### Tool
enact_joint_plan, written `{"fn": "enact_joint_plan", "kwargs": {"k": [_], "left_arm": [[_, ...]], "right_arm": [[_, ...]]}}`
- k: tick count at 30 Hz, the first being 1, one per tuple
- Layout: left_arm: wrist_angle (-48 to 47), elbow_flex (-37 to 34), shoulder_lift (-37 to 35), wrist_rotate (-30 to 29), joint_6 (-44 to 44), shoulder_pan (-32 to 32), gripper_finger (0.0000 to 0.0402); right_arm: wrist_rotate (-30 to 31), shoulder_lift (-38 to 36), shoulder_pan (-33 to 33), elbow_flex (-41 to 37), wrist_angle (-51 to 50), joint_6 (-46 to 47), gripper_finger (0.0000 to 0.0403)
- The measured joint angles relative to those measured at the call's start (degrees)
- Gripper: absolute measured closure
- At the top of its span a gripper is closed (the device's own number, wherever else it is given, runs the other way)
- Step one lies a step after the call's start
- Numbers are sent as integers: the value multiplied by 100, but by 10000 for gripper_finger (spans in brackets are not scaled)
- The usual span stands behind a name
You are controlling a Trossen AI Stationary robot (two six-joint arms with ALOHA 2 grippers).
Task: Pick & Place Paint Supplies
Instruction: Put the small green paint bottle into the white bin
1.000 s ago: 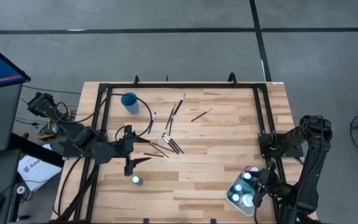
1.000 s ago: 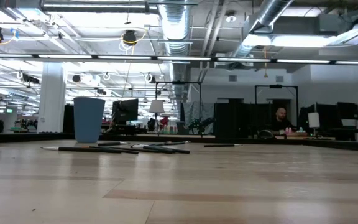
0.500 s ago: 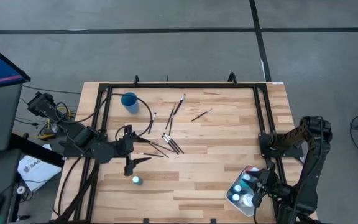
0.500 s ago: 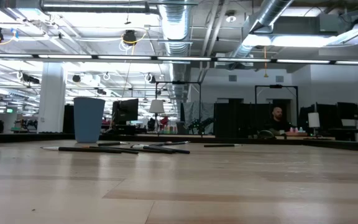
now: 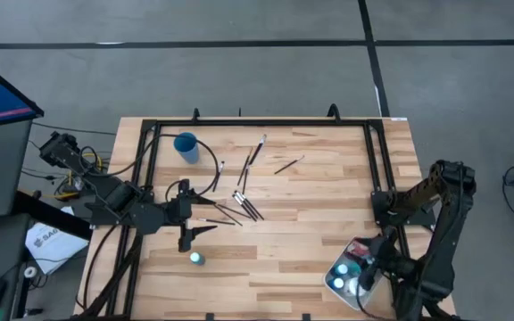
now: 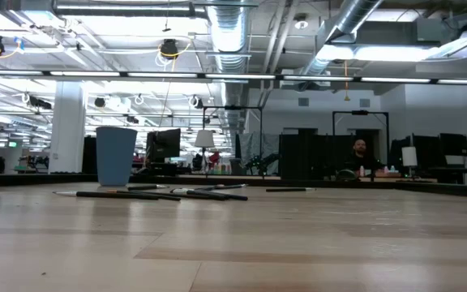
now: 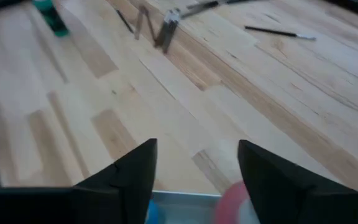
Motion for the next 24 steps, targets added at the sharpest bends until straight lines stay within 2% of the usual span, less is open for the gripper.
{"fn": "enact_joint_plan", "kwargs": {"k": [5, 9, 13, 18, 24], "left_arm": [[0, 0, 0, 246, -19, 0, 103], [-102, 0, 0, 1006, -168, -53, 103], [-742, 0, 69, 1582, -615, -255, 103], [-1464, -6, 244, 1801, -923, -760, 103], [-1496, -7, 445, 1821, -1119, -1221, 103]], "right_arm": [[-197, -411, -358, 218, 27, -791, 146], [-195, -646, -732, 682, 59, -1868, 143], [-193, -729, -1110, 1128, 220, -2968, 143], [-195, -709, -1505, 1316, 510, -4005, 143], [-215, -676, -1861, 1316, 772, -4510, 143]]}}
